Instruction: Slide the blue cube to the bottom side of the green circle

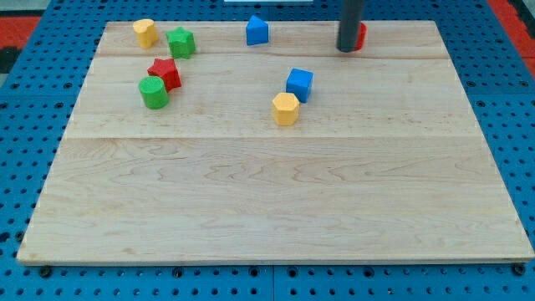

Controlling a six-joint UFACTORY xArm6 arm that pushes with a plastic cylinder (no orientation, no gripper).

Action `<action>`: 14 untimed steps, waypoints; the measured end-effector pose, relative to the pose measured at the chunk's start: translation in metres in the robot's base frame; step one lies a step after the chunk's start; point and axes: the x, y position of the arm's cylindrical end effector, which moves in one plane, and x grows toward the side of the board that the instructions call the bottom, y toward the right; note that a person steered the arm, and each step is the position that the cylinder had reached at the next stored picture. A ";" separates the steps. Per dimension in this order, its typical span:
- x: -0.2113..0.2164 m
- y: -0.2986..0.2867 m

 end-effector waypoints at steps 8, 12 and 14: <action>0.096 -0.147; 0.130 -0.246; 0.086 -0.211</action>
